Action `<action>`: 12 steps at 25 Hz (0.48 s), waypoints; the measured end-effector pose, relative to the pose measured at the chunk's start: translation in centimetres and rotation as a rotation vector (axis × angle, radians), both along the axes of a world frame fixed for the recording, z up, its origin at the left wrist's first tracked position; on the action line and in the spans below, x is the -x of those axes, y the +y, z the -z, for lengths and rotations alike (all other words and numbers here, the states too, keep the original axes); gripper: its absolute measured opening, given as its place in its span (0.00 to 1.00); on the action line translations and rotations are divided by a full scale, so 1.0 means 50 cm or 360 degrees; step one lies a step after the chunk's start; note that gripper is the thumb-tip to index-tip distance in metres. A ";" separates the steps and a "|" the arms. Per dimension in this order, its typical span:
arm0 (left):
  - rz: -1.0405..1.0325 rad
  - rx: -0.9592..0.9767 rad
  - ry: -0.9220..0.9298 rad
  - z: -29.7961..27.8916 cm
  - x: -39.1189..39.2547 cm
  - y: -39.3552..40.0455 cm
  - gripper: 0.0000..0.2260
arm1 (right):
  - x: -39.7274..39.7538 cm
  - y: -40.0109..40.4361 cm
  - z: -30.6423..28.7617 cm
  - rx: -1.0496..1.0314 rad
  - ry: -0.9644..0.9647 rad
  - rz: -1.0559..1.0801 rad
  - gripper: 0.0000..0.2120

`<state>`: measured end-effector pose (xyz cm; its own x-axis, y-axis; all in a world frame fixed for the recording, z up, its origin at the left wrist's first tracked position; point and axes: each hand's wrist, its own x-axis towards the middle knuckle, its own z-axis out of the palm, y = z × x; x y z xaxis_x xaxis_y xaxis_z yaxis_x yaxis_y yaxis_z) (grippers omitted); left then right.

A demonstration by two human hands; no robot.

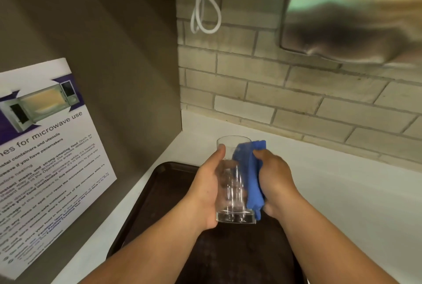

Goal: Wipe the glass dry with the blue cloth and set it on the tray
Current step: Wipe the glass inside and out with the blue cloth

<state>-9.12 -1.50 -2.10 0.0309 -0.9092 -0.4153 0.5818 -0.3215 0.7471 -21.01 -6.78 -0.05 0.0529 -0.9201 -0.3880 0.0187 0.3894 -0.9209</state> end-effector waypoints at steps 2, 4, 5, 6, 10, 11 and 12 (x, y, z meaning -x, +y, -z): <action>-0.0102 -0.0091 -0.0088 0.000 -0.003 -0.008 0.33 | 0.008 0.037 0.029 0.0214 0.0301 -0.0151 0.14; -0.0138 -0.0174 -0.0187 0.002 -0.001 -0.015 0.30 | 0.003 0.096 0.059 0.0717 0.0673 -0.0422 0.13; -0.0121 -0.0180 -0.0218 0.004 0.003 -0.014 0.30 | -0.005 0.123 0.064 0.0936 0.0849 -0.0507 0.18; -0.0101 -0.0166 -0.0253 0.008 0.009 -0.012 0.29 | -0.013 0.132 0.061 0.1123 0.0974 -0.0528 0.25; -0.0164 -0.0042 -0.0172 0.013 0.019 -0.003 0.29 | -0.030 0.053 -0.011 0.0879 0.0614 -0.0274 0.14; -0.0203 -0.0028 -0.0116 0.008 0.016 -0.007 0.28 | -0.021 0.030 -0.028 0.0649 0.0411 -0.0198 0.09; -0.0231 -0.0022 -0.0084 0.002 0.011 -0.012 0.27 | -0.013 0.024 -0.031 0.0475 0.0337 -0.0161 0.10</action>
